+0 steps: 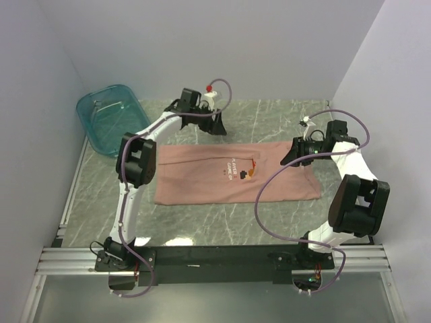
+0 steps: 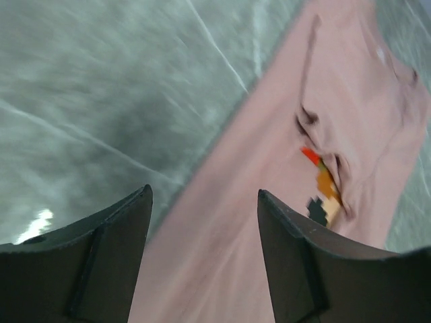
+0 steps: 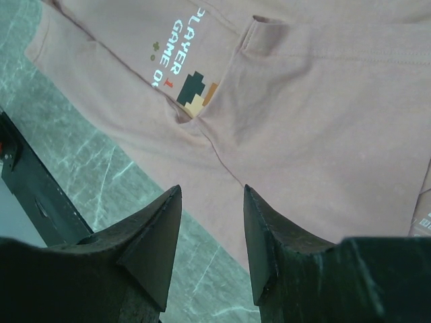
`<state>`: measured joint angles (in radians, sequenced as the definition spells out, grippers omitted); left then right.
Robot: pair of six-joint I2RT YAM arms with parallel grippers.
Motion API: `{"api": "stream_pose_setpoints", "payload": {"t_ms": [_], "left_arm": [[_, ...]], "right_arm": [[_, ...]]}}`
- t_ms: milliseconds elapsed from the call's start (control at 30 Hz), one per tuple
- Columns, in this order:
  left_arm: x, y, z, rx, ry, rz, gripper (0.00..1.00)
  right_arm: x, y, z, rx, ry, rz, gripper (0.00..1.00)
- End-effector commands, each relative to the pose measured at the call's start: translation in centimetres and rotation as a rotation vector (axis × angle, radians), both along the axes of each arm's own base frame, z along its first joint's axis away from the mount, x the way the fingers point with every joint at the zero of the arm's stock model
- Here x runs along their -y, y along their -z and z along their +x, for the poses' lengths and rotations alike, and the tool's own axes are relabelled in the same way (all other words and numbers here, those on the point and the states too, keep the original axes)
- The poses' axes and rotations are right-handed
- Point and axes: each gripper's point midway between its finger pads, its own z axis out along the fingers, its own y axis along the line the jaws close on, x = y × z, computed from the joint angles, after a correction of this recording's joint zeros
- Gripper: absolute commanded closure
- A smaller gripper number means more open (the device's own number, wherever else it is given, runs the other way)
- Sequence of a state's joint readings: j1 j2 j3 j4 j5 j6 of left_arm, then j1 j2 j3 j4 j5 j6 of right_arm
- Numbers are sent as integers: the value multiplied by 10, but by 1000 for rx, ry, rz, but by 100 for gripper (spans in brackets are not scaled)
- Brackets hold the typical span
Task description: Fold and stack the t-shirts
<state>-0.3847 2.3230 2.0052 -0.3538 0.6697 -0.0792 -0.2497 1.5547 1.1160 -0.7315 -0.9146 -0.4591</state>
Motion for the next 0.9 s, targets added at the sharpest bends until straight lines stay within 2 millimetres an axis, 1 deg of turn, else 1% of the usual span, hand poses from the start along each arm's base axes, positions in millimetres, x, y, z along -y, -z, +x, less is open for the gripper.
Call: {"api": "stream_pose_setpoints", "payload": {"t_ms": [0,33,67,100,167,200,400,533,567,633,667,767,800,867], "left_arm": [[36,-31,-18,130,207,-135,29],[49,-27,-22,133,225,-130,29],[56,-34,-15,166,227,-133,29],[60,-27,-12,155,211,-140,30],[65,-25,-7,161,193,-154,31],[67,-14,-6,147,194,-145,33],[76,19,-15,96,185,-106,37],[88,38,-26,61,182,-76,40],[87,44,-24,68,167,-51,40],[90,53,-27,59,158,-24,39],[88,58,-25,61,139,-5,39],[85,68,-24,57,118,26,39],[85,68,-24,55,119,29,39],[84,74,-30,42,138,38,39]], "right_arm": [[3,-12,2,58,18,-3,51],[4,-11,2,54,19,-4,51],[5,-10,2,51,23,-4,51],[6,-9,3,48,26,-3,51],[7,-9,4,43,28,2,51],[7,-7,3,36,30,4,51],[7,-4,3,28,32,9,51],[7,-5,2,28,31,15,51],[6,-7,2,30,30,17,51],[6,-8,1,33,28,19,51],[5,-9,0,37,25,21,51],[4,-9,-3,38,23,24,51],[4,-9,-3,37,22,24,51],[3,-8,-5,34,20,24,51]]}}
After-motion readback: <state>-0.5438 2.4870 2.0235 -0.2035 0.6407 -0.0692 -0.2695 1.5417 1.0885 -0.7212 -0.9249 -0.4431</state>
